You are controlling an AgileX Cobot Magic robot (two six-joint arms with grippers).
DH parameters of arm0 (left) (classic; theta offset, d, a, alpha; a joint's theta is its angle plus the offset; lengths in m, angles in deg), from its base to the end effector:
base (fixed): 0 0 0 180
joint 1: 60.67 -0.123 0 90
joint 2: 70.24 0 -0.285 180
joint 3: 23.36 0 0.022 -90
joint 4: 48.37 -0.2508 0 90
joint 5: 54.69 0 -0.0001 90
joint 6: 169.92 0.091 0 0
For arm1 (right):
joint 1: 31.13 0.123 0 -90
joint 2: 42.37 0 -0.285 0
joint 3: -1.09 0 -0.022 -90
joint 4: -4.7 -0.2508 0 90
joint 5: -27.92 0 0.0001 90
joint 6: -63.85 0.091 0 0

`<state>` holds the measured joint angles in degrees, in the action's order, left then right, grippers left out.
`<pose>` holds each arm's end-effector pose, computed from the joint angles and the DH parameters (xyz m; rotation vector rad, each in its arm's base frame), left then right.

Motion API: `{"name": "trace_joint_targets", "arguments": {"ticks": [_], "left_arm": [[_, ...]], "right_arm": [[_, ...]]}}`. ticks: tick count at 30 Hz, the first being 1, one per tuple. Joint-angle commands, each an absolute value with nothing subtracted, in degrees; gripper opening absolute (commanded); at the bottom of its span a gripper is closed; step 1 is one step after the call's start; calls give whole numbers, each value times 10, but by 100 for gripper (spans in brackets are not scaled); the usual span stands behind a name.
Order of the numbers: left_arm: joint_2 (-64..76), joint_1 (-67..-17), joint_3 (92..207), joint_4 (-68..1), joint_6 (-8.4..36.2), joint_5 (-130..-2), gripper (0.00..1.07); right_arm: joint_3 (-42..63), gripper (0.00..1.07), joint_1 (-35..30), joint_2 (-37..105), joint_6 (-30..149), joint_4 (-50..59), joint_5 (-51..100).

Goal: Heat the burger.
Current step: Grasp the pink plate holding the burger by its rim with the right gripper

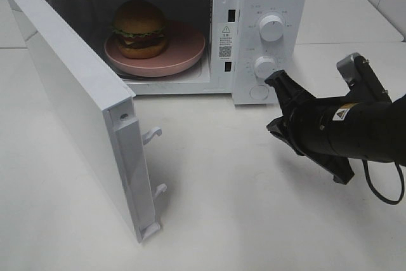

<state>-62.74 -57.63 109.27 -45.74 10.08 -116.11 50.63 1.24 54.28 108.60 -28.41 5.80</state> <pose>-0.0088 -0.0032 0.2822 0.0570 2.0291 -0.0882 0.2309 0.1243 0.1558 0.9742 2.1180 0.7909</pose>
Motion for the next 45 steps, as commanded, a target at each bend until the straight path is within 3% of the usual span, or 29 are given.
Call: {"name": "trace_joint_targets", "arguments": {"ticks": [1, 17, 20, 22, 31, 37, 45], "left_arm": [[-630, -577, 1090, -459, 101, -1162, 98], [-630, -577, 1090, -459, 101, -1162, 98], [-630, -577, 1090, -459, 101, -1162, 98], [-630, -577, 1090, -459, 101, -1162, 98], [-630, -577, 1090, -459, 101, -1162, 98], [-630, -577, 1090, -459, 101, -1162, 98], [-630, -577, 1090, -459, 101, -1162, 98]], "right_arm": [[507, 8, 10, 506, 994, -279, 112], [493, 11, 10, 448, 750, -272, 309], [466, 12, 10, 448, 720, -243, 375], [417, 13, 10, 448, 712, -167, 472], [345, 13, 10, 448, 673, -29, 594], [295, 13, 10, 448, 495, 6, 658], [273, 15, 10, 448, 129, 11, 664]]}}
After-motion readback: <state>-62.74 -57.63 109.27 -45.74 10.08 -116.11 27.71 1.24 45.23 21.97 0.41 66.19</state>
